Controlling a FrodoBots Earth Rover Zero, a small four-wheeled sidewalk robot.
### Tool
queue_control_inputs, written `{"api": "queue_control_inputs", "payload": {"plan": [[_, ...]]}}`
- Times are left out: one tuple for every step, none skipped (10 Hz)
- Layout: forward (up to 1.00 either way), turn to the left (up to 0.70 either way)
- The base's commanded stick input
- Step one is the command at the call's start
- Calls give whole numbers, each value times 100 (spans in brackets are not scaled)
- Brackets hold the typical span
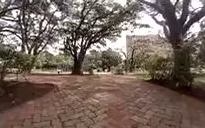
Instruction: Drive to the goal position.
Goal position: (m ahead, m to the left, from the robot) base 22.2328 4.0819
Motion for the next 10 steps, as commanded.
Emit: {"api": "queue_control_inputs", "payload": {"plan": [[70,0],[70,0],[70,-35],[70,-35],[70,-35],[70,-35],[70,-30],[70,-13],[70,0],[70,0]]}}
